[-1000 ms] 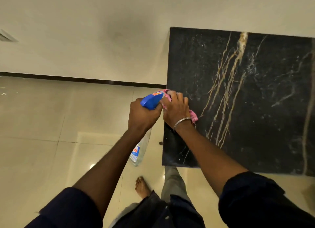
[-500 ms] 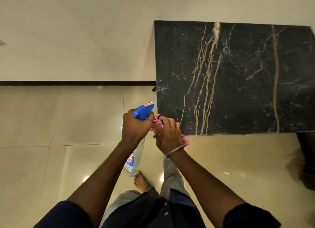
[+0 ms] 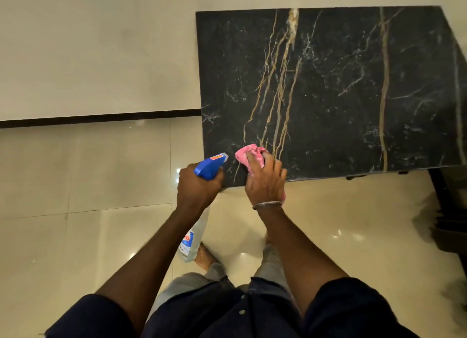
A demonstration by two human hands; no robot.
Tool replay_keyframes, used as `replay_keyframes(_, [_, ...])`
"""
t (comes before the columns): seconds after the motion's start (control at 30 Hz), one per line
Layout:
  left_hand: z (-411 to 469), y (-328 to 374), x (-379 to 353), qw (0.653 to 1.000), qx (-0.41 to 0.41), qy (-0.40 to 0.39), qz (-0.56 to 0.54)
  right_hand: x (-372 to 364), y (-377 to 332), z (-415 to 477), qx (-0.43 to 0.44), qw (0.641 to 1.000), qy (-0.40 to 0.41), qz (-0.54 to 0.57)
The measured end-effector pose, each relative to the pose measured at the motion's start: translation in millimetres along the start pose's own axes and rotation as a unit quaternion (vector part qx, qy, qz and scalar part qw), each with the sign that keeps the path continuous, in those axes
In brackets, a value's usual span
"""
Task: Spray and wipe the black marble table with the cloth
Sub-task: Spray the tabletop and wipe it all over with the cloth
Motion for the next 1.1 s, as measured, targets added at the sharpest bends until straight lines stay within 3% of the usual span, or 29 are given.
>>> replay_keyframes(0.57, [-12.6, 98.5, -131.5, 0.998, 0.021, -0.025, 0.048, 60.8, 294.3, 62.7, -0.200, 0.979, 0.033, -0.004])
replay_keyframes(0.77, [-14.9, 102.2, -142.3, 0.998, 0.027, -0.020, 0.052, 50.4, 256.5, 56.8, -0.199, 0.980, 0.019, -0.010])
replay_keyframes(1.1, [-17.2, 115.2, -109.1, 0.999, -0.011, 0.005, 0.052, 24.3, 54.0, 30.8, 0.007, 0.998, -0.017, 0.065])
Point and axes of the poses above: each hand's wrist, its own z-axis towards the middle knuckle, its own x-axis out of the back of the hand, y = z × x, the point moved 9 cm from there along z, towards the middle knuckle, and after that the axes turned 4 degrees about -y, right-handed, at the moved point
